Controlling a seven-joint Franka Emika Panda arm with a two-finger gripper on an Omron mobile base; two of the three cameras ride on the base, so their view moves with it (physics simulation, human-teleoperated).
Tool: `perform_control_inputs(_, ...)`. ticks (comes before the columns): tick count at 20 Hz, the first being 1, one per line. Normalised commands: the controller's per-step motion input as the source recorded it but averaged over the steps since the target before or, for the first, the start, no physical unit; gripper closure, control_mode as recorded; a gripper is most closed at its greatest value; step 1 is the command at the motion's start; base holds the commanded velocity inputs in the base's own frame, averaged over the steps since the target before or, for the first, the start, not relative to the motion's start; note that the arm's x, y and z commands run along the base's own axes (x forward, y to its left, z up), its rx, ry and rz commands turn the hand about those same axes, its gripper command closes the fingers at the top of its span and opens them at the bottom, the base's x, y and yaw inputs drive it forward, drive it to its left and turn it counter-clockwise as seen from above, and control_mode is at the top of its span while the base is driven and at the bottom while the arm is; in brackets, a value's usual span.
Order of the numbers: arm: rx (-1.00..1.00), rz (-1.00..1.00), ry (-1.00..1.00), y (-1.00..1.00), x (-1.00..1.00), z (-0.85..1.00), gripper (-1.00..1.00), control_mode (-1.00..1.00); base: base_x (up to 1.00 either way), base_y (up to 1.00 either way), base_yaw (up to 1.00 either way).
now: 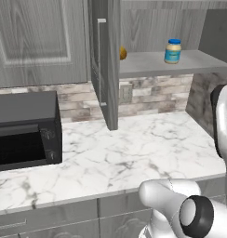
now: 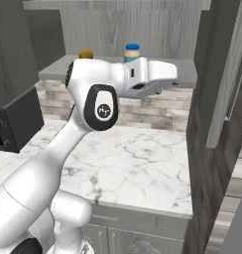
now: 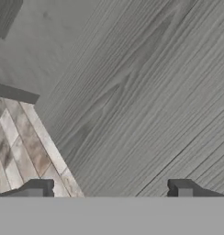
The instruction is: The dining table condiment station is running low on mayonnaise. Refill the condiment station by opening the cabinet and taking the mayonnaise from the cabinet and placing it on the dining table.
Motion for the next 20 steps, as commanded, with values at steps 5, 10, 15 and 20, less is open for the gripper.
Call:
perform_control_inputs(5,0.05,0.0,-0.07,1.0,0.17,-0.04,-1.0,-1.0,0.0,0.0,0.0)
perform_control_inputs(10,0.17,0.04,-0.09,1.0,0.15,0.0,-1.0,-1.0,0.0,0.0,0.0)
perform_control_inputs(15,0.28,0.15,-0.1,0.74,0.16,0.03,-1.0,-1.0,0.0,0.0,0.0)
perform_control_inputs(20,0.2,0.2,-0.23,0.04,0.33,0.03,-1.0,-1.0,0.0,0.0,0.0)
